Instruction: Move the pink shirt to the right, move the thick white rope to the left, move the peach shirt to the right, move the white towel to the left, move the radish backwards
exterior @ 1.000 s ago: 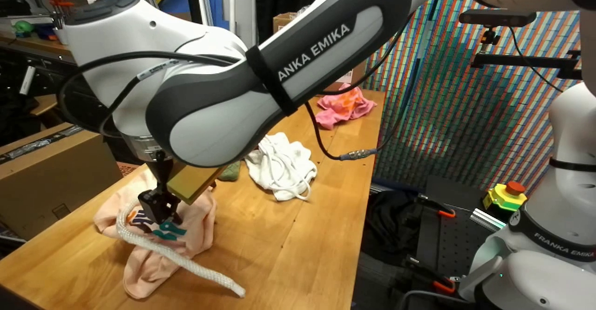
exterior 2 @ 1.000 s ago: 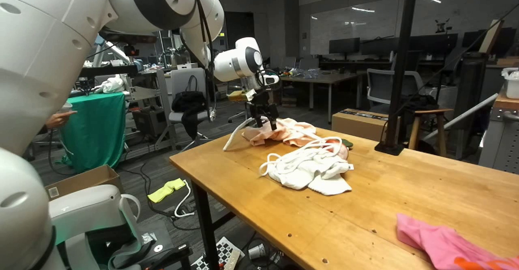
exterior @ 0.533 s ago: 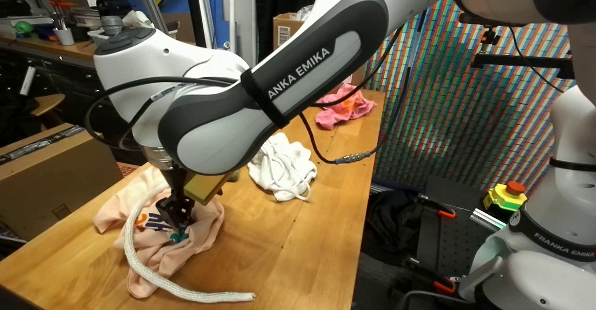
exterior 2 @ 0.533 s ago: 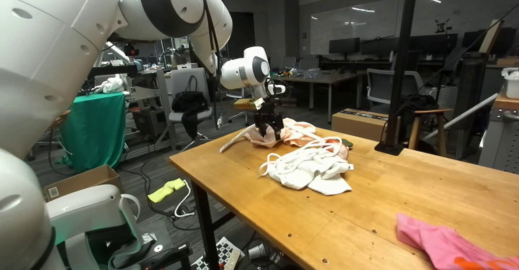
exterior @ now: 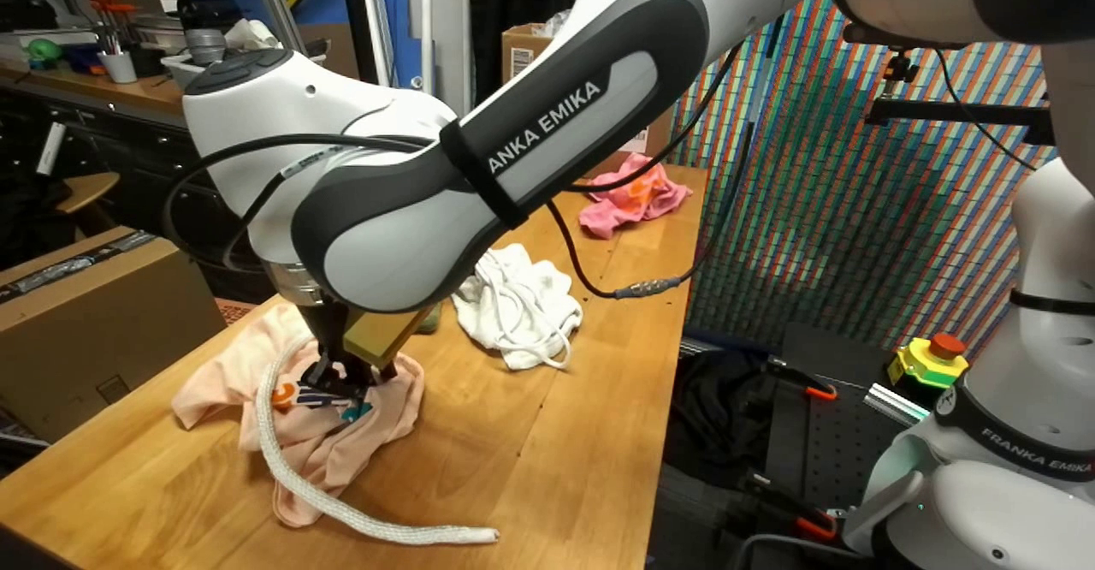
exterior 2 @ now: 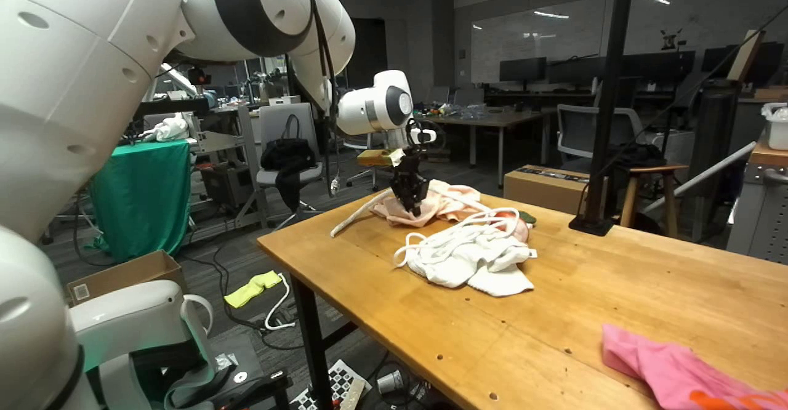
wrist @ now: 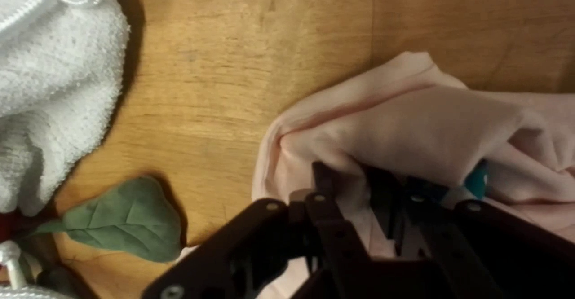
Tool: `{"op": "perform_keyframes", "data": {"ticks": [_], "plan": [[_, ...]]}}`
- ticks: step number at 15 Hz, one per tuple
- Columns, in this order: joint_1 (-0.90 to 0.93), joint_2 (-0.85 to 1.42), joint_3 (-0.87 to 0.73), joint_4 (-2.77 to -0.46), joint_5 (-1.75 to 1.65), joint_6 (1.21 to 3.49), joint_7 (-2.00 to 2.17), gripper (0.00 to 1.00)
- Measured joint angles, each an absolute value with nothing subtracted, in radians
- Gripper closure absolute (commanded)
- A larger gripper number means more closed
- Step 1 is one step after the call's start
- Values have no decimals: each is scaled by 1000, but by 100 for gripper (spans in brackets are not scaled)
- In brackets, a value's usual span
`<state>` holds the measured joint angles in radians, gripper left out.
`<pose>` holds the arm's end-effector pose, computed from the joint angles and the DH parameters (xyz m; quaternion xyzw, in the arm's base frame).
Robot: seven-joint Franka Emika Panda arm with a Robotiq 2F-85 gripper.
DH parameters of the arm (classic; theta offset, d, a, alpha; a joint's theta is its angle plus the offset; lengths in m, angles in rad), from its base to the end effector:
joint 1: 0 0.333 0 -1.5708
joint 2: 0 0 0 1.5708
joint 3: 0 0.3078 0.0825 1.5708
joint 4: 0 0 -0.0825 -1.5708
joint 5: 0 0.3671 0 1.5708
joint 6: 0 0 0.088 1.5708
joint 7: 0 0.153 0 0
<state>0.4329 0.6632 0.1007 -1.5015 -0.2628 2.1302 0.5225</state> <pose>0.6085 0.3245 0.2347 0.9945 0.0667 0.0273 0.0756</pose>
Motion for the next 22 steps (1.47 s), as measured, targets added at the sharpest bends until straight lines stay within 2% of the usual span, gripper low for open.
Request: {"op": "perform_keyframes", "data": {"ticks": [2,12,22], "plan": [[432,663,101,-1502,-260,2130,521,100],[486,614,68,-1535,-351,2201,540,98],[540,347,14,-1635,-705,2336,817,98]]}}
